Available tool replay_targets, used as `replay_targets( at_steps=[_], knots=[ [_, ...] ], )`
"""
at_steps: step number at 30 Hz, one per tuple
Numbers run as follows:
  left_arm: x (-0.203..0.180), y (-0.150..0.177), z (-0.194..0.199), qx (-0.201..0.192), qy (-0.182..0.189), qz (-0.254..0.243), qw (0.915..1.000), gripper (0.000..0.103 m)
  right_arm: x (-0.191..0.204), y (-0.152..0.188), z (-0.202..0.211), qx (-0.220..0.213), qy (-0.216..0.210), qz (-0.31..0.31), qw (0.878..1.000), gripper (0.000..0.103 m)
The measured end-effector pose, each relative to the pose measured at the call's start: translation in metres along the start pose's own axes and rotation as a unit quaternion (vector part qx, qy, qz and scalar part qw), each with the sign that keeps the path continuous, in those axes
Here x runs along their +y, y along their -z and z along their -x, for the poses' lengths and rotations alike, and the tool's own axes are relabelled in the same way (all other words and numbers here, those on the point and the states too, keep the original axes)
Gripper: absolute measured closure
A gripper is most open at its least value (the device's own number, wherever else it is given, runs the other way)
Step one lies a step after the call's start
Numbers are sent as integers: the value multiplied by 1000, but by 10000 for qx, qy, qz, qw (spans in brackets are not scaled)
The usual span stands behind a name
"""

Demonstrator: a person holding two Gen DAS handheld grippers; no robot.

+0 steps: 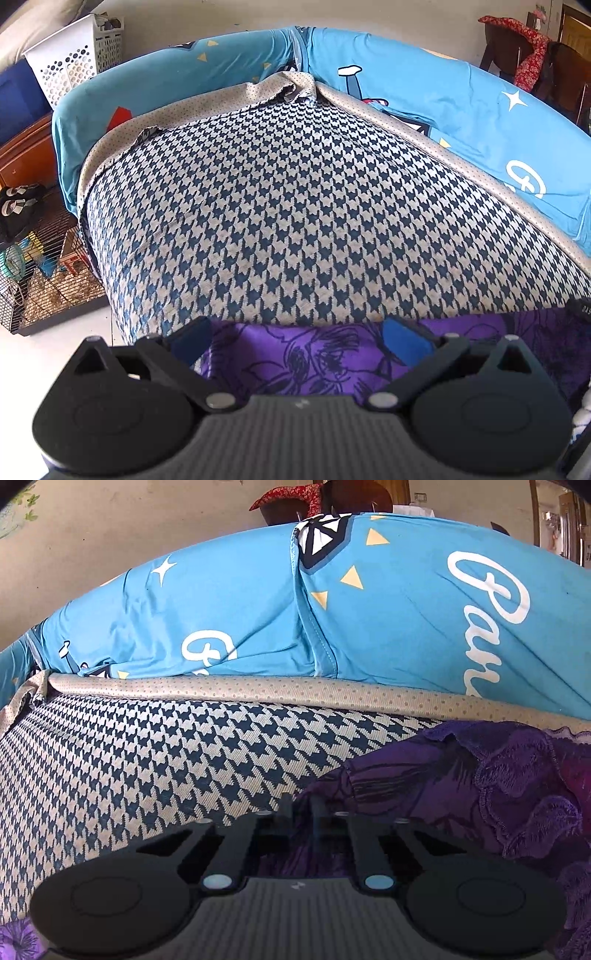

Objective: Fold clothes

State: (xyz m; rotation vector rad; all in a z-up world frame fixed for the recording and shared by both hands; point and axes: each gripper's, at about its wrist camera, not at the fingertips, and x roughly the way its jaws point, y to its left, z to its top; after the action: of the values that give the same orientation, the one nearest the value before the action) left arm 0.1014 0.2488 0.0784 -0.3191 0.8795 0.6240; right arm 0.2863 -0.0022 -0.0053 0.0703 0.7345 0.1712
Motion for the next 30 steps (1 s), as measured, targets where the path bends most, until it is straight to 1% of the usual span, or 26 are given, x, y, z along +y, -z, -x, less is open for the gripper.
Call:
replay_targets(
  at_steps=[2, 4, 8, 11, 13, 14, 17, 18, 22, 27, 29, 30],
  knots=[
    [-1, 1, 0, 26, 41, -11, 10000, 0, -4, -6, -1, 0, -145, -187, 9997, 97],
    [-1, 1, 2, -11, 43, -17, 10000, 0, -2, -15, -1, -101, -343, -245, 9991, 98],
    [-1, 0, 3, -104, -73, -40, 9999, 0, 10, -41, -1, -481, -654, -211, 9965, 98],
    [1, -1, 0, -84, -115, 11, 9999, 0, 18, -61, -2, -835, -932, -235, 9919, 99],
    [1, -2, -2, -66, -142, 28, 9999, 0, 27, -73, -4, -1040, -1039, -140, 9890, 99],
    [1, -2, -3, -63, -155, 29, 9999, 0, 31, -76, -7, -1064, -1052, -78, 9887, 99],
    [0, -3, -5, -48, -183, 3, 9998, 0, 36, -73, -12, -859, -1261, -131, 9882, 98],
    [2, -4, -5, -64, -203, 39, 9998, 0, 36, -68, -11, -803, -1376, -121, 9871, 98],
    [10, -8, -3, -145, -268, 204, 9993, 0, 40, -41, 2, -577, -1579, 128, 9857, 97],
    [23, -13, -3, -167, -392, 428, 9982, 0, 46, -8, 20, -246, -1911, 370, 9806, 86],
    [29, -14, -3, -155, -395, 555, 9976, 0, 51, 2, 27, -91, -2049, 519, 9774, 76],
    [32, -14, -3, -155, -393, 609, 9972, 0, 54, 8, 30, -13, -2117, 593, 9755, 74]
  ],
)
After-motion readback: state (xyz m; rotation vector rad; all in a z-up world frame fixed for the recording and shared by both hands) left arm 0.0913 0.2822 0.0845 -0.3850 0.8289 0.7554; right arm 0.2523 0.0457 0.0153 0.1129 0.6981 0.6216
